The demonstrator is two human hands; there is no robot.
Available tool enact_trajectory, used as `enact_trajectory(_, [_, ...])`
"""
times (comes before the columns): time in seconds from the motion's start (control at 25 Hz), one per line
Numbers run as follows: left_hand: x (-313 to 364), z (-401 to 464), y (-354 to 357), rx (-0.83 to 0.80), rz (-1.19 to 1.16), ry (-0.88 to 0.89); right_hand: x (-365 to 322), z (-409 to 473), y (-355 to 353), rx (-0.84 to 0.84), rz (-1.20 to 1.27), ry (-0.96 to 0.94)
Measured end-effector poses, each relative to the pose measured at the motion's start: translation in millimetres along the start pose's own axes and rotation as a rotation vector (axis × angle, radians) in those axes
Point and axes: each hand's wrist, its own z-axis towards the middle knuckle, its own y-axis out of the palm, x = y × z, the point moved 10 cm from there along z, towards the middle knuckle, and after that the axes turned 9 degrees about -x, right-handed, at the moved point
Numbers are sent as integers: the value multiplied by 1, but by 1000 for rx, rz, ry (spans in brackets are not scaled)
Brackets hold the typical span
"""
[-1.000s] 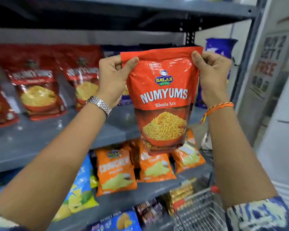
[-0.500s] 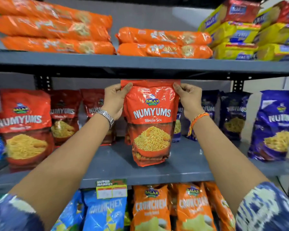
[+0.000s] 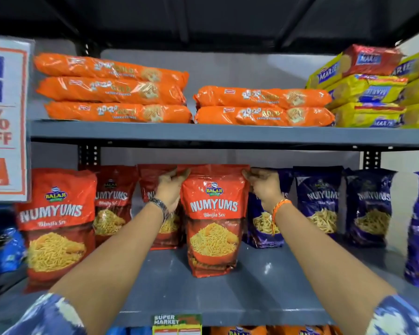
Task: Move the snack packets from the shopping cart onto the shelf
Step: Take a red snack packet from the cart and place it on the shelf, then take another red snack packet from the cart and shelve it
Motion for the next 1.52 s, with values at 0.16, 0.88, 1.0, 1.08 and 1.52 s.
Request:
enact_trajectory(0.16, [12, -6, -4, 58, -28, 66, -6, 2, 3, -23, -22, 14])
enact_trajectory(0.88, [-100, -125, 200, -295, 164, 106, -18, -161, -201, 158, -187, -6])
enact_trajectory(1.0, [-166, -170, 265, -457, 152, 0, -12, -231, -266, 223, -243, 34])
enact_trajectory(1.08, [-212, -205, 308, -584, 157, -66, -5, -285, -312, 295, -316, 88])
enact_trajectory(1.52, [-549, -527, 344, -1278, 643, -834, 228, -703, -469, 192, -549, 1078])
